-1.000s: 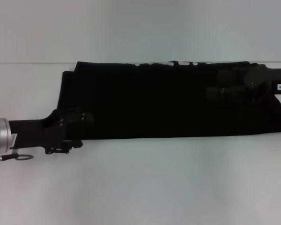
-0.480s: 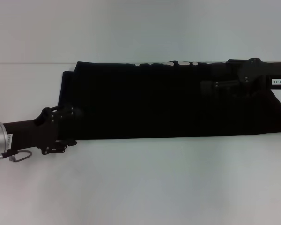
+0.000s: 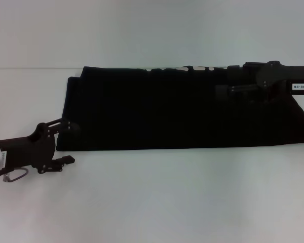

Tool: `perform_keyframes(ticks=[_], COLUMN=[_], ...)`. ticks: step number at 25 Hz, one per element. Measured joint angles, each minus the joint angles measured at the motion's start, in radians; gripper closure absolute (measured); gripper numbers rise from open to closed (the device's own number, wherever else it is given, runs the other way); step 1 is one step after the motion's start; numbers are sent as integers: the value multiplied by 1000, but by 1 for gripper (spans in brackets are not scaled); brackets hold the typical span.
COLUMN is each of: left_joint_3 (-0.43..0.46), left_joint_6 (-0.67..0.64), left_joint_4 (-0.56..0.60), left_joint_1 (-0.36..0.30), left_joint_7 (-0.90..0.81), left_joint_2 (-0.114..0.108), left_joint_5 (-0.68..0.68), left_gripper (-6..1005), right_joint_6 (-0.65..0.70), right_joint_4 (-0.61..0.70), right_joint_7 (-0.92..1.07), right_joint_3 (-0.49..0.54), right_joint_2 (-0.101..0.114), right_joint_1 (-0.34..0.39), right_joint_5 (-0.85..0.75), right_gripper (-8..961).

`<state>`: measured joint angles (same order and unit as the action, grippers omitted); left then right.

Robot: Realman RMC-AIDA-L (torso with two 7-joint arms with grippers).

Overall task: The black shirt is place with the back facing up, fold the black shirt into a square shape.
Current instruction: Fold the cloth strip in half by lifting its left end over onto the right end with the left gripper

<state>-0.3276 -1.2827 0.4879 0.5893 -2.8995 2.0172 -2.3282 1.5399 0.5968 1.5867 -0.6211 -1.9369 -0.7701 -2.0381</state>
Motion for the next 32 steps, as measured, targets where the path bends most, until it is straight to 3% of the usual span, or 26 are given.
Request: perform_keyframes(ticks=[32], left_joint_3=[-5], left_joint_6=[100], left_joint_4=[-3], left_joint_1=[2], left_joint_7=[18], left_joint_2=[12], left_joint_5=[3], left_gripper=[91], right_joint_6=[-12], right_joint_4=[0], right_joint_7=[-4], right_joint_3=[0], right_joint_2=[-18], right_joint_1=[8], right_joint_5=[32], right_gripper=[42])
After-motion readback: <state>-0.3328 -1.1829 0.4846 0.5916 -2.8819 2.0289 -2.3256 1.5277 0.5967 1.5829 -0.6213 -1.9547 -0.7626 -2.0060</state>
